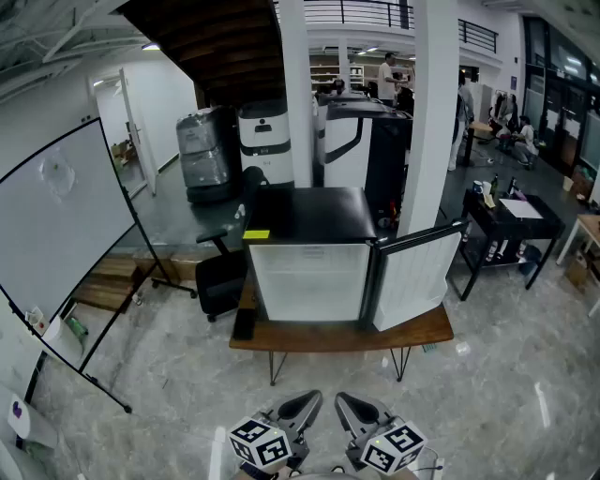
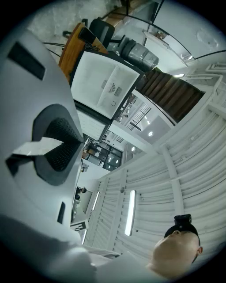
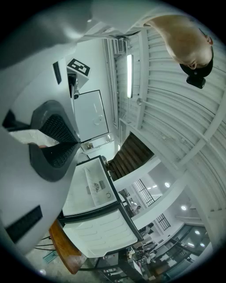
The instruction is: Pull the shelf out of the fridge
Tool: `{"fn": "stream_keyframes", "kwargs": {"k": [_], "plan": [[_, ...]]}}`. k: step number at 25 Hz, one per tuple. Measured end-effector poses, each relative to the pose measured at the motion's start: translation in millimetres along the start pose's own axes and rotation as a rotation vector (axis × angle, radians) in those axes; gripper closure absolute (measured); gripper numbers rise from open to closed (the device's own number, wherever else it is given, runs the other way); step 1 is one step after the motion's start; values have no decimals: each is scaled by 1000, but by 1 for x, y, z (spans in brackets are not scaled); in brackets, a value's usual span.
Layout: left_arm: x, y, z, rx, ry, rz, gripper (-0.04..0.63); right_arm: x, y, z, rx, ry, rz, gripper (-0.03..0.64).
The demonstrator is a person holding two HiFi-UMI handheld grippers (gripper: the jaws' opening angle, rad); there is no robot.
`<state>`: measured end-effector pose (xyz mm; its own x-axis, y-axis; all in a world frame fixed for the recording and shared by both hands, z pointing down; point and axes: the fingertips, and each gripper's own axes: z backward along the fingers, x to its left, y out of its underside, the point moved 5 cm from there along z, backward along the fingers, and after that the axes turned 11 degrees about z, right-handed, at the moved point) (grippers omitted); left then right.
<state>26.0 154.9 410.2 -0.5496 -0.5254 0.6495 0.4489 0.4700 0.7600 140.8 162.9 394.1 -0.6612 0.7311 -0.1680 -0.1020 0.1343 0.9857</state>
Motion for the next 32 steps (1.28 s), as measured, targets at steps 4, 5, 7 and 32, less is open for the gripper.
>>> {"fn": "stream_keyframes", "kwargs": {"k": [4, 5, 7, 32], "plan": [[2, -2, -2, 1, 2, 3, 589, -2, -1, -2, -1, 1, 6, 598], [2, -3, -3, 1, 3, 4, 589, -3, -1, -3, -1, 2, 6, 598], [2, -4, -3, 2, 4, 8, 589, -3, -2, -3, 0, 3, 4, 598], [15, -5, -29, -63, -111, 48, 589, -47, -12, -9, -22, -7, 266, 594]]}}
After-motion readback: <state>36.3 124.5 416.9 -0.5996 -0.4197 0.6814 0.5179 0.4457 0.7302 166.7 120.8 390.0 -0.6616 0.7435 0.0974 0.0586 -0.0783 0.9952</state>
